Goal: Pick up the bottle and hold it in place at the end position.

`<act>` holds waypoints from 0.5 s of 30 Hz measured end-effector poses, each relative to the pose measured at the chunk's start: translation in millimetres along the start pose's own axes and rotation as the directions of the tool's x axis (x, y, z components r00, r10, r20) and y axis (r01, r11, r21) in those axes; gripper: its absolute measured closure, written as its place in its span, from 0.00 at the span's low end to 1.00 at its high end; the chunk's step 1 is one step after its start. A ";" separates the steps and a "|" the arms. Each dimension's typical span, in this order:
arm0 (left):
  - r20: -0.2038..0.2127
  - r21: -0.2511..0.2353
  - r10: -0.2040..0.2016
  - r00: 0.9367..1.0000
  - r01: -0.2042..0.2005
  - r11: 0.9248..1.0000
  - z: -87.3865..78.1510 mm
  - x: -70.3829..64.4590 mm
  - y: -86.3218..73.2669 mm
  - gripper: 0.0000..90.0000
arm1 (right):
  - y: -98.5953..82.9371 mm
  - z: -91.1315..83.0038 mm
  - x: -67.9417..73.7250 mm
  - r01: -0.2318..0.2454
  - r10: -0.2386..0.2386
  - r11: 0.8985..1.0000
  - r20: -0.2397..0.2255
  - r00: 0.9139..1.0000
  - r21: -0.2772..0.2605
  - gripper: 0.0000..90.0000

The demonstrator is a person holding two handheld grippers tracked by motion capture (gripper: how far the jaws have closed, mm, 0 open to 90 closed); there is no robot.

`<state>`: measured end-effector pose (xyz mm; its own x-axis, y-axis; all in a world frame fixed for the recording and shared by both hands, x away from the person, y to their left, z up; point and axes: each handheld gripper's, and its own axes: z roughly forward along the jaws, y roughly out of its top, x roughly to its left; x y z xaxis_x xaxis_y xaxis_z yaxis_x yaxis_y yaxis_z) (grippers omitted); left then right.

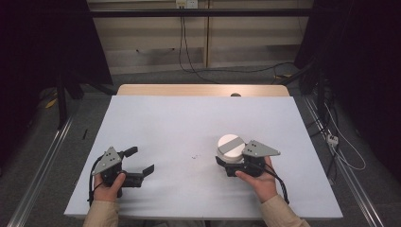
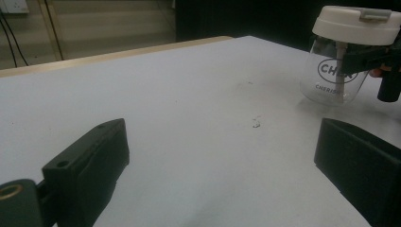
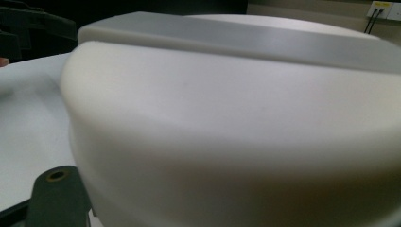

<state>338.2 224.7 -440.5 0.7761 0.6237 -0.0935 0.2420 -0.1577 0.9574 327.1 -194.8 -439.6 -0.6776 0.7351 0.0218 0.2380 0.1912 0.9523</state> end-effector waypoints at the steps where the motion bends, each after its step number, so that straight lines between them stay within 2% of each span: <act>1: -0.001 -0.002 -0.003 1.000 0.003 1.000 0.1 -0.2 -0.1 0.04 | 0.7 1.4 0.2 0.002 -0.002 1.000 0.003 1.000 0.002 0.20; 15: 0.003 -0.004 -0.005 1.000 0.005 1.000 0.4 0.0 0.0 0.04 | 6.3 21.1 1.7 0.004 -0.004 1.000 -0.009 1.000 0.005 0.20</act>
<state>338.4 224.4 -440.5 0.7767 0.6220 -0.0995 0.2437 -0.1510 0.9580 342.1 -178.6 -440.0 -0.6846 0.7286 0.0208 0.2390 0.1974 0.9508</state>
